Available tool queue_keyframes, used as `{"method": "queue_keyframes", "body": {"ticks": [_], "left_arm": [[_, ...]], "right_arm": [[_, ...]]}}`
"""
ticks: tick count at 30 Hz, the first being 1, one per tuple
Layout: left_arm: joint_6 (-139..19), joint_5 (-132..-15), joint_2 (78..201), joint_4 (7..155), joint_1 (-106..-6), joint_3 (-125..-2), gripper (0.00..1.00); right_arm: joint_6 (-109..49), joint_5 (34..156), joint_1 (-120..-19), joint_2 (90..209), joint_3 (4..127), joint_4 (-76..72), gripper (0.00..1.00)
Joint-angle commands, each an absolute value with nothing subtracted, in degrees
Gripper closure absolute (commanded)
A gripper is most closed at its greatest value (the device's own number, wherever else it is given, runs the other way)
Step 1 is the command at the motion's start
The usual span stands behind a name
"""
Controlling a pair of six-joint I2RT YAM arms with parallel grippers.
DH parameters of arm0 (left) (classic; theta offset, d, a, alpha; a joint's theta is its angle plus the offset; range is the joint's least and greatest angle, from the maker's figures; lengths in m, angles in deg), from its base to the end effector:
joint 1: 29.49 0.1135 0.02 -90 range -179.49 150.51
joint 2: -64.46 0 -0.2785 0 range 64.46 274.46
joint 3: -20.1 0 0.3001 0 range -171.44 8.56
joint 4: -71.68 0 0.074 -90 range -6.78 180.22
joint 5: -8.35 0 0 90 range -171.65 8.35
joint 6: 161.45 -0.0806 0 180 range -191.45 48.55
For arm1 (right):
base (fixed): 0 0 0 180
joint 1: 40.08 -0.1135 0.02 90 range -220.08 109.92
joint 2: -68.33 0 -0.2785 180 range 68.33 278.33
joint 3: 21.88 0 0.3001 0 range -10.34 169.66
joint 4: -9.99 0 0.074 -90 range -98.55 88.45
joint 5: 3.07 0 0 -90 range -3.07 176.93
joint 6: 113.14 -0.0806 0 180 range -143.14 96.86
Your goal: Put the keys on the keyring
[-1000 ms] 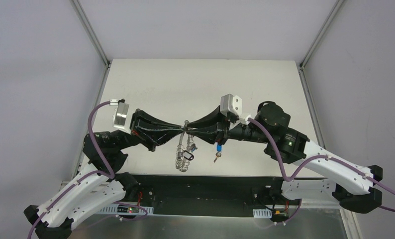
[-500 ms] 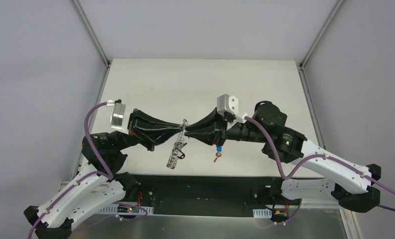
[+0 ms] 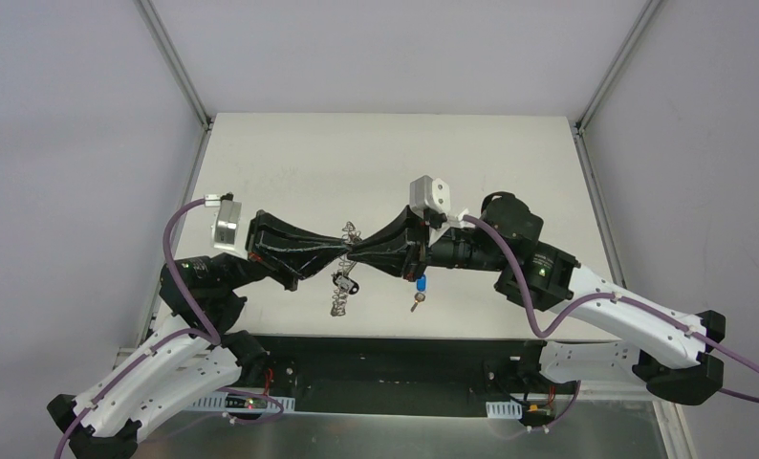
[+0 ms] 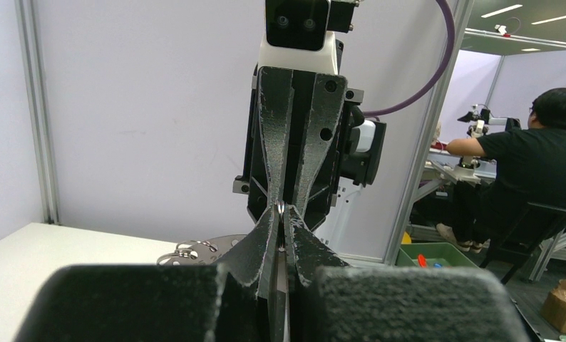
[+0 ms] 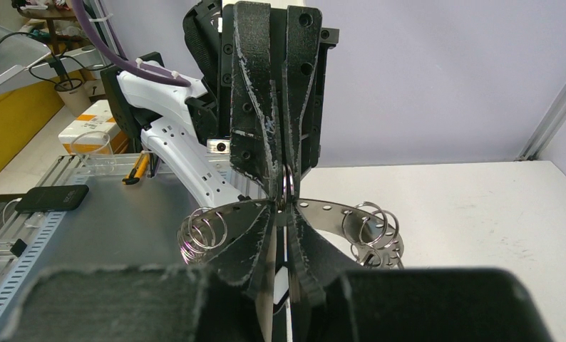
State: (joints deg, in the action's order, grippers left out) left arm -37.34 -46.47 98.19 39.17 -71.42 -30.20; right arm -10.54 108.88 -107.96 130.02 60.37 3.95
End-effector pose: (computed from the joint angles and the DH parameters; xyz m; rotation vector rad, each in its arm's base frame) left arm 0.0937 -0.1466 0.4594 0.6966 0.7146 -1.4454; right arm 0.0899 0.3012 0.5014 -1.1504 0.8265 1.0596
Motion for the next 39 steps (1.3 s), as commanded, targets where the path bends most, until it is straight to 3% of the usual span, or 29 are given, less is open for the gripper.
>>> {"method": "queue_keyframes", "body": {"ticks": [1,9,12,31,39], "left_arm": [[-36.1,-48.1,97.7,33.5,-71.4,-30.3,1.00],[-35.7,-47.7,98.0,32.4,-71.4,-30.1,1.00],[-35.4,-47.3,98.6,31.9,-71.4,-30.2,1.00],[-37.4,-43.4,96.6,39.2,-71.4,-29.6,1.00],[-39.4,-41.6,95.7,44.7,-71.3,-31.0,0.82]], "right_arm": [[-11.8,110.3,-108.2,129.8,62.7,8.6,0.88],[-12.0,110.0,-108.3,129.9,62.8,8.9,0.93],[-11.8,109.7,-108.3,129.9,62.8,9.0,1.00],[-13.0,105.7,-108.2,129.2,66.2,-0.3,1.00],[-13.7,105.9,-108.2,129.9,70.1,-8.7,1.00]]}}
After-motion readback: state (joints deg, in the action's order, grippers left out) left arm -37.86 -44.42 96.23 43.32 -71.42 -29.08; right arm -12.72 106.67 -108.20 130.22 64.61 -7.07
